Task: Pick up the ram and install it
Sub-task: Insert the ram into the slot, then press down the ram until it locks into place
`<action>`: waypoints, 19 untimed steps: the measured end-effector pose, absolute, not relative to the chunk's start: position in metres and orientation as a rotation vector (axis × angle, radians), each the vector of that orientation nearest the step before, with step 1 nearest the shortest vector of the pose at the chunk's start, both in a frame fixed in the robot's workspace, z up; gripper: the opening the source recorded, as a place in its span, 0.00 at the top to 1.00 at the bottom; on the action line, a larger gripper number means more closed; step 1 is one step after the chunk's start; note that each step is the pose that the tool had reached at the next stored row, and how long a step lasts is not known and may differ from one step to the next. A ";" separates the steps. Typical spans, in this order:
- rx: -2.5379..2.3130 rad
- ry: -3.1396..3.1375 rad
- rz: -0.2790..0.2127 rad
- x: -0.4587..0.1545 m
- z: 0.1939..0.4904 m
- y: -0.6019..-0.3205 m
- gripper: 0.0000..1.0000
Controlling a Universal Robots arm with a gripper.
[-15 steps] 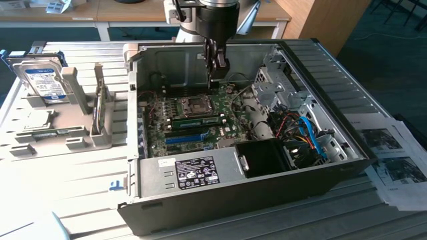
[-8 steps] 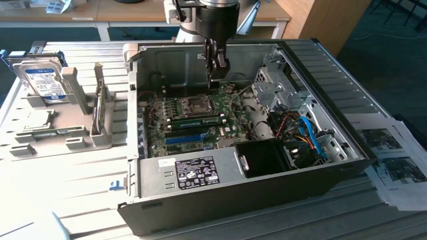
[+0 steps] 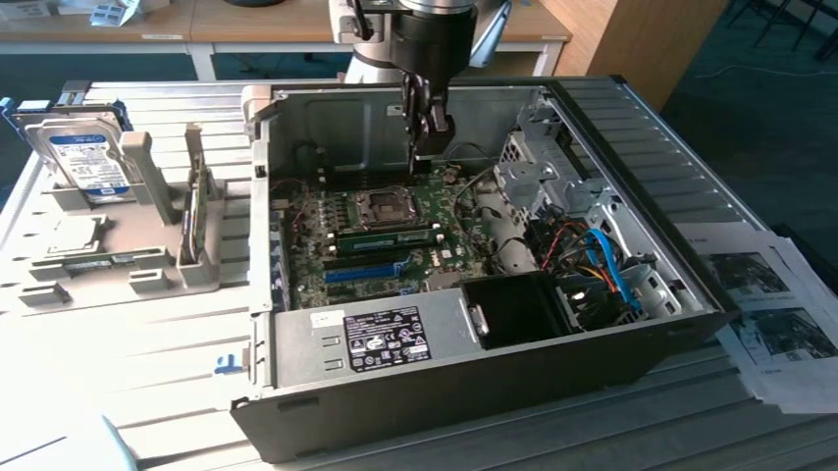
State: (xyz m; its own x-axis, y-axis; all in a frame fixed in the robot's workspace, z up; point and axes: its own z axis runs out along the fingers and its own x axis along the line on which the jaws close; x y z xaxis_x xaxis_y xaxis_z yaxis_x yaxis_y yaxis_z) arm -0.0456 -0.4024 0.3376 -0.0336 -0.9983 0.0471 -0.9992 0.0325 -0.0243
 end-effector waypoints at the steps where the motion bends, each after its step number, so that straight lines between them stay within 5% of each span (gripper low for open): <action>1: 2.172 -2.245 0.078 -0.046 0.338 -0.402 0.75; 19: 2.169 -2.242 0.071 -0.043 0.338 -0.402 0.75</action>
State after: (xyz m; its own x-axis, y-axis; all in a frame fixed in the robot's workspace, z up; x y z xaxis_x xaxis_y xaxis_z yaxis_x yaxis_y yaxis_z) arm -0.0435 -0.4023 0.3375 -0.0335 -0.9983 0.0472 -0.9993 0.0327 -0.0180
